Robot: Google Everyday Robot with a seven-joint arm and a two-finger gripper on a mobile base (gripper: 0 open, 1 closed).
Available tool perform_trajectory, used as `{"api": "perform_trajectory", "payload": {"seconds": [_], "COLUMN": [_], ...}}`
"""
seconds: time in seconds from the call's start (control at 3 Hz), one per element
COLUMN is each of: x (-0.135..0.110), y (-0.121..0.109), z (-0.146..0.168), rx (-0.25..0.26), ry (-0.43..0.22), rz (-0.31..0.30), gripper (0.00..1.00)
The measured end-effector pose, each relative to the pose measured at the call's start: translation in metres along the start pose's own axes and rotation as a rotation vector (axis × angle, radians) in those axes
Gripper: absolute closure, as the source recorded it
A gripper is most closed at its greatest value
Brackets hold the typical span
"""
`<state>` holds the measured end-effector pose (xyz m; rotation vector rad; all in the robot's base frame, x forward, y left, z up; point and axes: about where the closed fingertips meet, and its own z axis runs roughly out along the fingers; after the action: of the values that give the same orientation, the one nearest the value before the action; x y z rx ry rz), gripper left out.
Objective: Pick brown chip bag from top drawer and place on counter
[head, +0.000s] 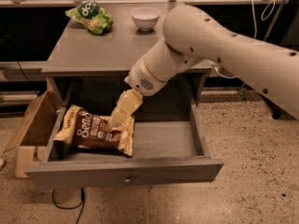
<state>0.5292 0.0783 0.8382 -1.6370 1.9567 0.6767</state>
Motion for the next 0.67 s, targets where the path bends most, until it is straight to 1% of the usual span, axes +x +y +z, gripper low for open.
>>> {"api": "perform_trajectory", "payload": {"seconds": [0.33, 0.67], "x": [0.000, 0.014], "y": [0.000, -0.018], "z": [0.000, 0.042], "rx": [0.000, 0.021], "ry": [0.000, 0.041], "rz": [0.000, -0.008], "gripper": [0.00, 0.00]}}
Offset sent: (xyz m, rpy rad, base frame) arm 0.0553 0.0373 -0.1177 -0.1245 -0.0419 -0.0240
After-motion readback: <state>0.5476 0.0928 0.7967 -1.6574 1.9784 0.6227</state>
